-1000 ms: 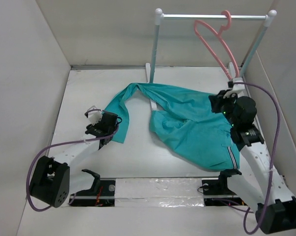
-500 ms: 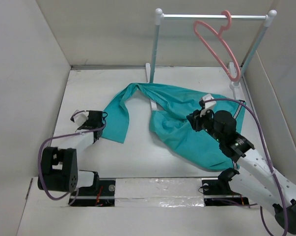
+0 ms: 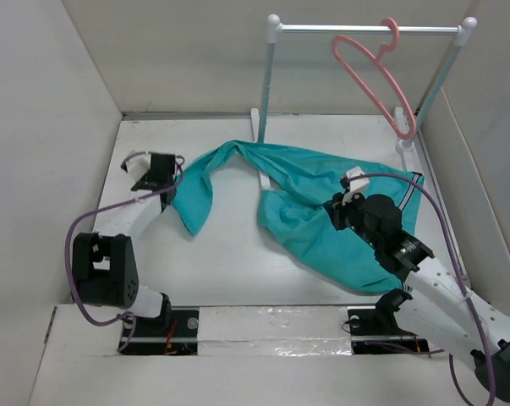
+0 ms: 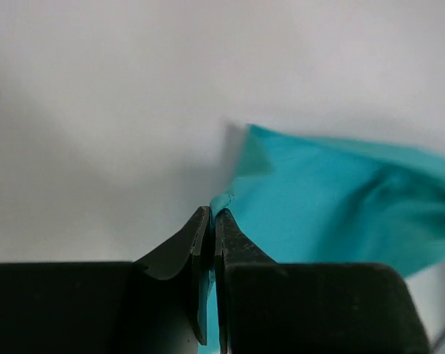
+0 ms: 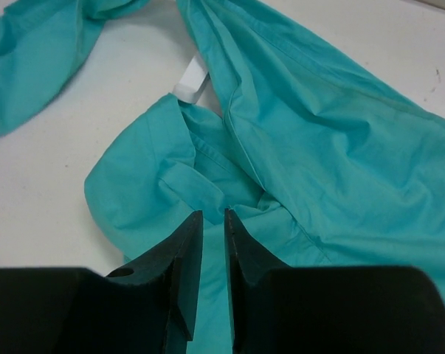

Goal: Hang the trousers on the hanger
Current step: Flatten out the trousers at the center of the board.

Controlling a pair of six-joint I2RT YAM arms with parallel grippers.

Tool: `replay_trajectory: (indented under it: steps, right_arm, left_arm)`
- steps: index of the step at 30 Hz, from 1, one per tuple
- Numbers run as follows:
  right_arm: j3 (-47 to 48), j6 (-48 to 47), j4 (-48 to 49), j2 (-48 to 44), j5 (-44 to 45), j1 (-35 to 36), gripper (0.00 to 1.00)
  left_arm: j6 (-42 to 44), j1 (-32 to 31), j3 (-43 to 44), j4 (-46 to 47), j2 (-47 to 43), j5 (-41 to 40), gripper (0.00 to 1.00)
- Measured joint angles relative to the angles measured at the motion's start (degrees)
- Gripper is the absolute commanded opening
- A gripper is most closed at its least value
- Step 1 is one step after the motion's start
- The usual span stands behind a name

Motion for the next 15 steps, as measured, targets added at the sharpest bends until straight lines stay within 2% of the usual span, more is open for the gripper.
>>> replay_trajectory:
  steps: [2,4,8,11,12,14,15]
  right_arm:
    - [-0.6,0.0,-0.1,0.0,0.6,0.0,0.06]
    - [-1.1,0.1,-0.5,-0.1,1.2,0.0,0.02]
    - [-2.3,0.3,-1.0,-0.6,1.9,0.8,0.06]
    - [-2.6,0.6,-1.1,0.1,1.9,1.9,0.22]
    - [-2.6,0.5,-1.0,0.6,1.9,2.3,0.31]
    - [-2.6,0.5,-1.1,2.0,2.0,3.0,0.40]
    - [-2.6,0.4,-1.1,2.7,2.0,3.1,0.48]
  left_arm:
    - [1.8,0.4,9.5,-2.5,1.9,-2.2,0.00]
    - [4.3,1.1,19.9,-4.2,4.1,-4.6,0.00]
    - [9.9,3.4,36.7,-5.9,6.1,-7.6,0.00]
    - [14.4,5.2,45.4,-6.9,5.9,-8.5,0.00]
    - [15.6,5.6,47.8,-7.2,5.7,-8.7,0.00]
    - [17.8,5.9,51.1,-7.8,4.9,-8.5,0.00]
    - [18.6,5.8,51.9,-8.1,4.0,-8.1,0.00]
